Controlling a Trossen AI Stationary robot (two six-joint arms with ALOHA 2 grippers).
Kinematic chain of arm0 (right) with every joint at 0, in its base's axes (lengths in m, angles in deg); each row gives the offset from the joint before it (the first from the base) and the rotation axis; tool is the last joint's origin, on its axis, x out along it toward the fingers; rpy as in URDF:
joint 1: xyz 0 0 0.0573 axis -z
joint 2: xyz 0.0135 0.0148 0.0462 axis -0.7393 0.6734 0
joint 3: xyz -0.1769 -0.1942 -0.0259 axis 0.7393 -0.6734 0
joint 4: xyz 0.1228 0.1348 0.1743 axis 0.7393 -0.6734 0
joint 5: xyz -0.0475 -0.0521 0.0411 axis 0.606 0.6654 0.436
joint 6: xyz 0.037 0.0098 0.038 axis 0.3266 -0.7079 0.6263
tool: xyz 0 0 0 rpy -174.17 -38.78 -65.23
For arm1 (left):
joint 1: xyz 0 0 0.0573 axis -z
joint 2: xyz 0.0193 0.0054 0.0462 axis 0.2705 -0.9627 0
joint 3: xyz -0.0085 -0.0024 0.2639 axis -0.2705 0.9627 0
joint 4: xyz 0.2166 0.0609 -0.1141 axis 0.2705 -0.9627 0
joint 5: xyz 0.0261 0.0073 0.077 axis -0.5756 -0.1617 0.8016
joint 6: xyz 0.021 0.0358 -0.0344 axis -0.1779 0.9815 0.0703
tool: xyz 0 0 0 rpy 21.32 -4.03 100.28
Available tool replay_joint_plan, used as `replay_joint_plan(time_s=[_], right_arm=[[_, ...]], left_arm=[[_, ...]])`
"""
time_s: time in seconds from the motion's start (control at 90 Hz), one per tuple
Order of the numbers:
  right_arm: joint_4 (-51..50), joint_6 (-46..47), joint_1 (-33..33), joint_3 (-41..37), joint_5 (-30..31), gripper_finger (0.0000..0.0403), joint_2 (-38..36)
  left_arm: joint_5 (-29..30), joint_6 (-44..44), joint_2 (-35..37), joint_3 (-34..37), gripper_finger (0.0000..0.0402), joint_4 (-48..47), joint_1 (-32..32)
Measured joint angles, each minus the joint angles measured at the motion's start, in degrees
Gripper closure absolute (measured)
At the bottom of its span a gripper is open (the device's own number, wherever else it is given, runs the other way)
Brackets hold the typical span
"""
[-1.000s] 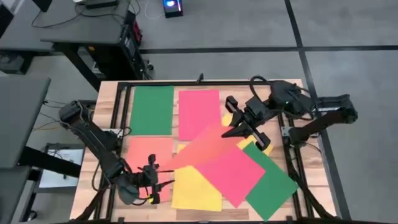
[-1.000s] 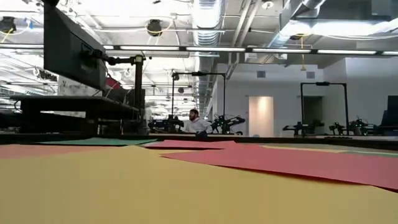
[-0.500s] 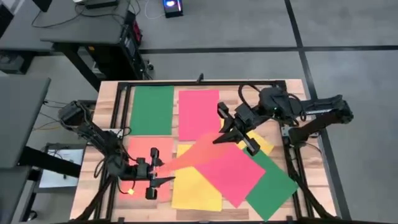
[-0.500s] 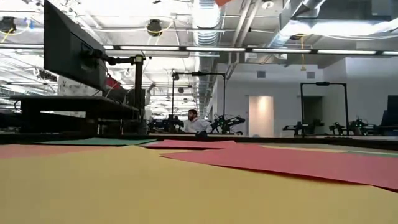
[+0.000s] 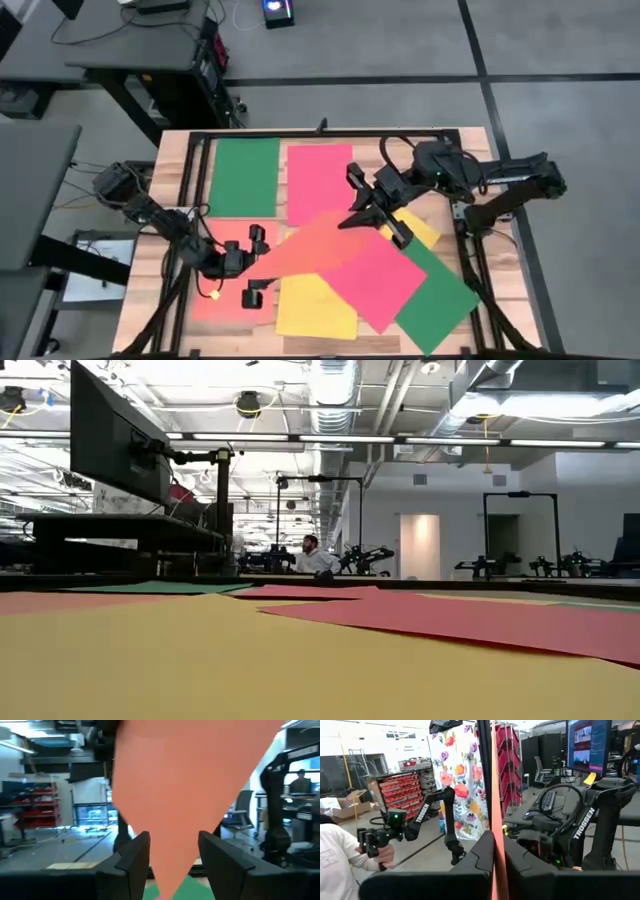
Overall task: Organize paper
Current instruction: Stack the orange paper on top of the orange paper
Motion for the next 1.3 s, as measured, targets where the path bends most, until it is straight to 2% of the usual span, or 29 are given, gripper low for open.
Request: replay_joint_plan(time_s=[0.356, 0.811, 1.033, 1.3], right_arm=[[0.06, 0.06, 0.69, 0.0, 0.0, 0.0403, 0.06], [0.69, 0.06, 1.18, 0.0, -0.02, 0.0403, 0.04], [1.53, 0.08, 2.2, -0.02, 0.16, 0.0403, 0.04], [5.01, 1.72, 3.05, -0.16, 1.77, 0.0403, 3.0]], left_arm=[[-2.29, -5.27, 0.0, -3.12, 0.025, -13.77, -0.49], [-5.22, -11.03, 0.0, -3.16, 0.025, -13.17, -3.8], [-8.85, -11.09, 0.0, -3.17, 0.025, -13.1, -4.79], [-8.3, -8.44, 0.0, -3.19, 0.025, -9.34, -5.21]])
